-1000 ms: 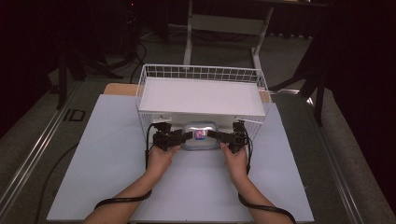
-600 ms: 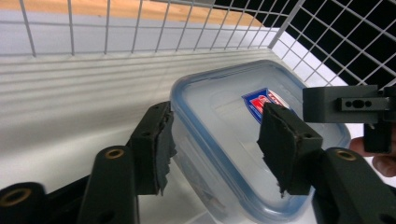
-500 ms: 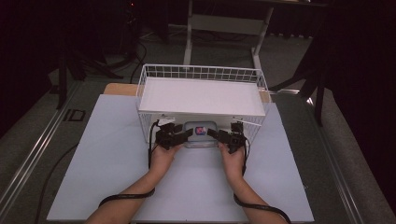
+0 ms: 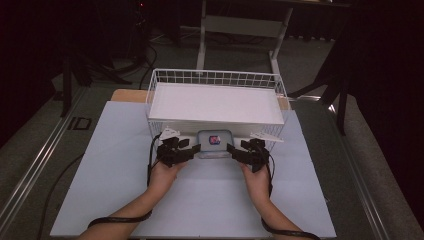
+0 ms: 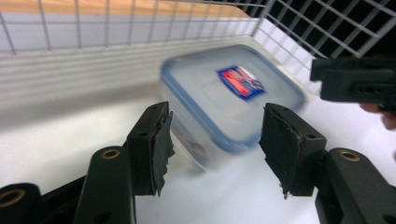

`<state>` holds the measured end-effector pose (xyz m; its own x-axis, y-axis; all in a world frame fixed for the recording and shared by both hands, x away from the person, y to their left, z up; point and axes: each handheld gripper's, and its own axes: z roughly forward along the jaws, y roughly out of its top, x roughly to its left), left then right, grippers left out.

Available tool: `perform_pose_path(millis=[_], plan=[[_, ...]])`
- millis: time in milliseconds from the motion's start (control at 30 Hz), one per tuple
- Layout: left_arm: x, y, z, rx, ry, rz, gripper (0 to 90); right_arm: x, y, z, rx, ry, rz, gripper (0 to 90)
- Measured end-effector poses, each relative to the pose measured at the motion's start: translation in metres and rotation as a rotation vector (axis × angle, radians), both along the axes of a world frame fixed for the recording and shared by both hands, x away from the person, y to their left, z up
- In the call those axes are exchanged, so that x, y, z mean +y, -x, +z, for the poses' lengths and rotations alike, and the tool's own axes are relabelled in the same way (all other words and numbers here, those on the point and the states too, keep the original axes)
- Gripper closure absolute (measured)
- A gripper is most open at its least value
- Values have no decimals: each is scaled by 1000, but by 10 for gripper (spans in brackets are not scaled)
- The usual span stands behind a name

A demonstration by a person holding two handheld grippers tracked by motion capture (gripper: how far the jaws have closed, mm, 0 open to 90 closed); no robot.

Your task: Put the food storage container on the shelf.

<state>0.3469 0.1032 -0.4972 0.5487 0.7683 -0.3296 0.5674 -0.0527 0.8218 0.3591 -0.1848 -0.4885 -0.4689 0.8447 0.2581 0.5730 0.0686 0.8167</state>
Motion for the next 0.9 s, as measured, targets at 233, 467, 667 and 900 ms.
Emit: perform_pose_path(millis=[233, 467, 667, 900], plan=[[3, 22, 10, 6, -15, -121, 386, 2, 17, 12, -24, -14, 51, 361], [20, 42, 20, -21, 2, -149, 244, 8, 30, 9, -10, 9, 58, 465], [28, 55, 18, -95, -44, -142, 18, 23, 38, -6, 12, 65, 143, 725], [32, 55, 2, -92, -68, -122, 18, 33, 32, -18, 13, 128, 146, 900]])
